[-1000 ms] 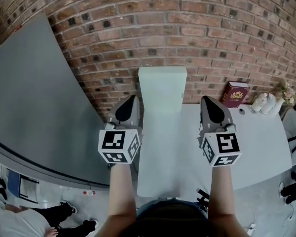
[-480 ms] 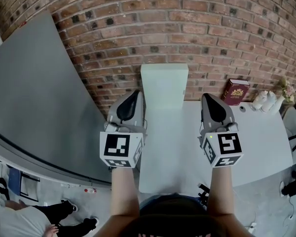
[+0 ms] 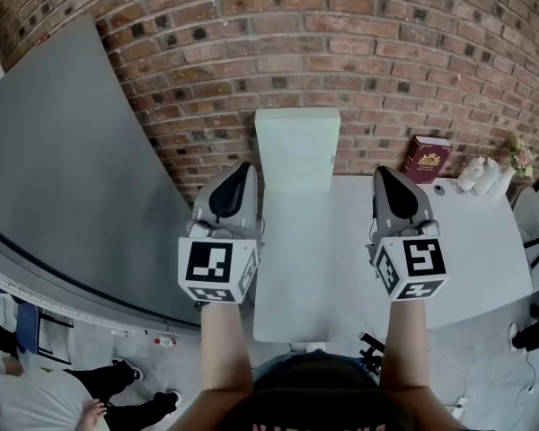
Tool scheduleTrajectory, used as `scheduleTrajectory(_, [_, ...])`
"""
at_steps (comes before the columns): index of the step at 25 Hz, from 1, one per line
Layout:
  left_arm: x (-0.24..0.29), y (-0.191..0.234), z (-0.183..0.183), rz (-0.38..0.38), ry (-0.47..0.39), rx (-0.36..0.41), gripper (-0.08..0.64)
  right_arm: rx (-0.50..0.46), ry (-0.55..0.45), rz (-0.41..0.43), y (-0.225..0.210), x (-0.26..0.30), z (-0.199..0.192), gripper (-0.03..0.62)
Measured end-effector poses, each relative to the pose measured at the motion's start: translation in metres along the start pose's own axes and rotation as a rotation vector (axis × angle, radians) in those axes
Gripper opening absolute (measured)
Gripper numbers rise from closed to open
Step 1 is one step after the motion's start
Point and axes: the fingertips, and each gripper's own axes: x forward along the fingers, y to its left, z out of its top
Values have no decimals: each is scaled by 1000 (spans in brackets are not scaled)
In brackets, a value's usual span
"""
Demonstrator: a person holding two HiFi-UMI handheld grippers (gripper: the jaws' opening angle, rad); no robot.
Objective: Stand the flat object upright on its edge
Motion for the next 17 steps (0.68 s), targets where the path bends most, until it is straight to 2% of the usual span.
scheduleTrajectory(17, [-21, -9, -13, 15, 48, -27, -2, 10, 48, 14, 8, -18, -17, -2])
